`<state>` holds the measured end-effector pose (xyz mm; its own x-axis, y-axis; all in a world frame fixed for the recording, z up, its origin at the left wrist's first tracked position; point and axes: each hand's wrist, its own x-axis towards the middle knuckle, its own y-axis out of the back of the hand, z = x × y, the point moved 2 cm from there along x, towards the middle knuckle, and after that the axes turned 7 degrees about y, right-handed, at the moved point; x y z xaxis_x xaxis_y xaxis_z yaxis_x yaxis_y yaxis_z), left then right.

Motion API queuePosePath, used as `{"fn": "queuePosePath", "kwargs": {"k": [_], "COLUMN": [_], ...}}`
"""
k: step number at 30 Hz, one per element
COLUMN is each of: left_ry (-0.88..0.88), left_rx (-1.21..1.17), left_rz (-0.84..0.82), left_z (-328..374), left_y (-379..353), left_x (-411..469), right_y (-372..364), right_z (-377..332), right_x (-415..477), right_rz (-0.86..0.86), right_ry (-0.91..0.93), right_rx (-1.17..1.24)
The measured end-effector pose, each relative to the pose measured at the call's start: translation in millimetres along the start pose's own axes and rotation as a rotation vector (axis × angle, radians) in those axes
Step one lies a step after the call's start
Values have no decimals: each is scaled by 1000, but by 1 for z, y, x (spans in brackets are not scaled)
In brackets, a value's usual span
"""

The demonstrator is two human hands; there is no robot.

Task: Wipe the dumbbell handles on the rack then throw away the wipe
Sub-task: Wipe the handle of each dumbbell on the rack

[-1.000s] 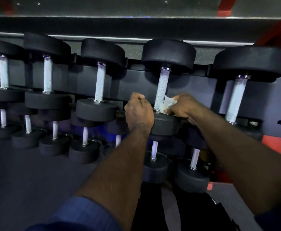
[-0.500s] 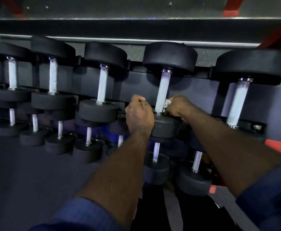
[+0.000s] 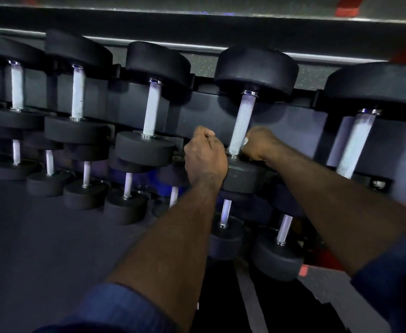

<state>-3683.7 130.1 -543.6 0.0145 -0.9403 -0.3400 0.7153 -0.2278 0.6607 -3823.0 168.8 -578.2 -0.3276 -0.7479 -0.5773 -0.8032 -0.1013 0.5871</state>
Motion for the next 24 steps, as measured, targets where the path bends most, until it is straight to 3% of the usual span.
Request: {"fn": "queuePosePath", "kwargs": {"k": [2,7,8,11,15,18,24], "left_ry": [0,-6,-2,0,4,26,22], "left_rx": [4,13,11,7,8,-26,-106], "left_rz": [10,25,23,29,33,35,41], "left_z": [1,-1,-2,-1,-1,-2,-2], "left_y": [1,-1,-2,-1,-1,-1,2], "left_x": [0,0,0,0,0,2,2], "right_y": [1,15,13,-2,9,31,28], "right_z": [2,23,22,13,15,18,-8], "right_x": [-8,-32,-30,-14,-3,-16,-37], "right_rz": [54,440,405,95,-109,-119,61], "right_ry": [-8,35,43,56,20,41,281], "right_rx": [75,145,153,52,56,33,-196]}}
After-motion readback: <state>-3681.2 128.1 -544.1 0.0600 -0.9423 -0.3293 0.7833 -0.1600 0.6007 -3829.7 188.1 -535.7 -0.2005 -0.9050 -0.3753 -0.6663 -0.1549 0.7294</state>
